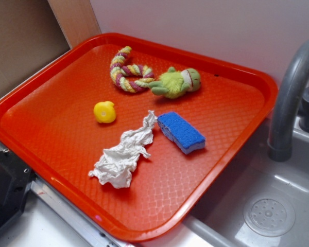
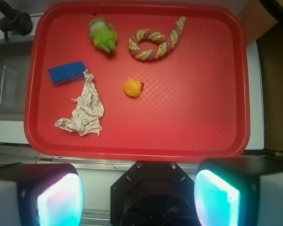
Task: Grab the green animal.
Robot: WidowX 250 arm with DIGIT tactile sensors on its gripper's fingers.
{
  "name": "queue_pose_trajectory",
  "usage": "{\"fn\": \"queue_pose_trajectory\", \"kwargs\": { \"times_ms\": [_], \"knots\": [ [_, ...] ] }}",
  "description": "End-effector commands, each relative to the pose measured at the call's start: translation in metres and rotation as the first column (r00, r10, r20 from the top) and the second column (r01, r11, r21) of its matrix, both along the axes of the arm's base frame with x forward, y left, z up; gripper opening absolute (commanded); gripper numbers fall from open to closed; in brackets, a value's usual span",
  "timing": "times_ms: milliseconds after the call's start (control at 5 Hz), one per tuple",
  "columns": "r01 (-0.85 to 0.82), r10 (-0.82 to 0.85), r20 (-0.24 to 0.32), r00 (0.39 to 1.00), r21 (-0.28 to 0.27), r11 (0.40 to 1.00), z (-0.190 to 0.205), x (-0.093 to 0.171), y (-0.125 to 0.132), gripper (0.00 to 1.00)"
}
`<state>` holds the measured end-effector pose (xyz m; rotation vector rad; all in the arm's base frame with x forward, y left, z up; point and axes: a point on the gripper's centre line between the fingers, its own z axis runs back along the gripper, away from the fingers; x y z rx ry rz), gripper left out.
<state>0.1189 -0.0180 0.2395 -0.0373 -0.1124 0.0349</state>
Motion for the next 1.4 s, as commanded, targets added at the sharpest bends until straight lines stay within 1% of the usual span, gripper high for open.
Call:
{"fn": "queue_pose_trajectory", "kwargs": {
  "times_ms": [0,200,400,600,800,1000,1200],
  "knots": [
    [0.183,-0.18,0.231,0.956,0.009,0.983,-0.03,0.07,-0.014,1.0],
    [0.229,-0.241,0.258,0.936,0.077,0.97,-0.052,0.102,-0.027,1.0],
    [0.282,-0.297,0.236,0.925,0.096,0.955,-0.085,0.135,-0.047,1.0],
    [0.327,-0.348,0.197,0.917,0.134,0.936,-0.108,0.154,-0.064,1.0],
    [0.352,-0.371,0.167,0.914,0.135,0.926,-0.127,0.166,-0.073,1.0],
    [0.341,-0.364,0.141,0.921,0.164,0.926,-0.142,0.18,-0.072,1.0],
    [0.355,-0.376,0.121,0.918,0.169,0.92,-0.156,0.193,-0.074,1.0]
  ]
}}
